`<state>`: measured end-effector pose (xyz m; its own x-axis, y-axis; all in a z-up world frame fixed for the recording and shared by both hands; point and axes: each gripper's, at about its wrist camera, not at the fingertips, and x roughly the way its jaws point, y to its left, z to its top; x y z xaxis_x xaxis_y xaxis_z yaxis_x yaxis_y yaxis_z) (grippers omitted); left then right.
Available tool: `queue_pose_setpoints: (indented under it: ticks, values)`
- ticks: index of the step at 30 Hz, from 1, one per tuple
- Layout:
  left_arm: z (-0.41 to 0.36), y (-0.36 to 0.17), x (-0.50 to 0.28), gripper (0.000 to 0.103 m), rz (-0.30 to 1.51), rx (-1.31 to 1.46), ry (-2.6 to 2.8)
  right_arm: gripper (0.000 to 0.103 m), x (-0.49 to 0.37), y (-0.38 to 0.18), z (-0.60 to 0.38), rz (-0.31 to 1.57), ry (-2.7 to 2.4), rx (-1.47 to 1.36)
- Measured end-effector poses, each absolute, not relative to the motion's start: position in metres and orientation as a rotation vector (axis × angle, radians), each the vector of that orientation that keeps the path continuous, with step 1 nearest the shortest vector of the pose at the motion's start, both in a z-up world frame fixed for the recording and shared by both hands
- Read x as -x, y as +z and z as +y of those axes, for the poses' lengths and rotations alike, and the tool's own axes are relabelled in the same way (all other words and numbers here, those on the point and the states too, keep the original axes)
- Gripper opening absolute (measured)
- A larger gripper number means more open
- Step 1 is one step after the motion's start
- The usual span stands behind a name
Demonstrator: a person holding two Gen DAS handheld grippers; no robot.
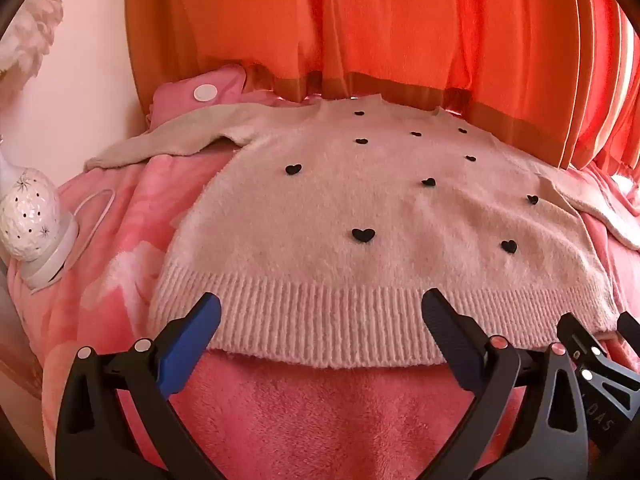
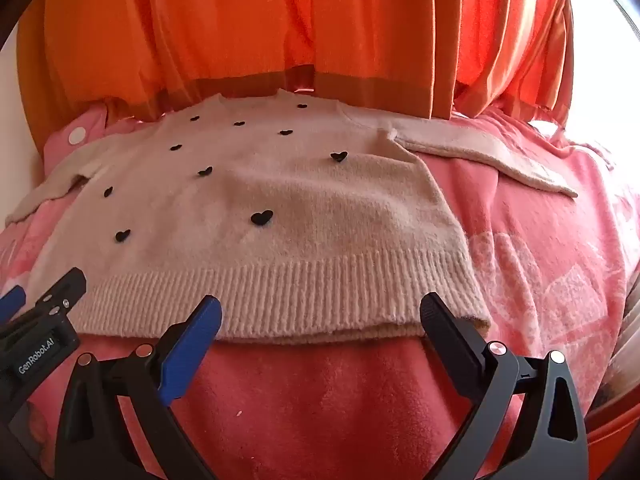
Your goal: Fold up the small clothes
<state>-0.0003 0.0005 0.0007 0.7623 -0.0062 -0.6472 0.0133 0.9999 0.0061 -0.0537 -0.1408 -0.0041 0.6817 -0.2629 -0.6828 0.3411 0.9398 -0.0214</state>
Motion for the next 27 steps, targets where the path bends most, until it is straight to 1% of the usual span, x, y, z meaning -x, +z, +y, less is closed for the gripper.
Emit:
queue_pose_setpoints:
  ticks: [3,6,12,27]
  values:
    - [0.006,0.001,-0.002,0.098,0.724,0.015,-0.024,0.098,0.05,-0.008,-0.13,0.76,-0.347,-0.075]
    - [0.004,-0.001,-0.003,0.098,0.721,-0.004,-0.026,0.098,0.056,-0.003,-0.145,0.743,-0.325,-0.151]
    - [0.004,0.0,-0.001,0.098,0.704,-0.036,-0.024,0.098,0.058,-0.003,-0.134,0.733,-0.344,-0.095]
    - [-0.008,-0.001,0.004,0.098,0.689,-0.088,-0.026,0.098,0.058,-0.002,-0.134,0.727,-0.343,-0.094]
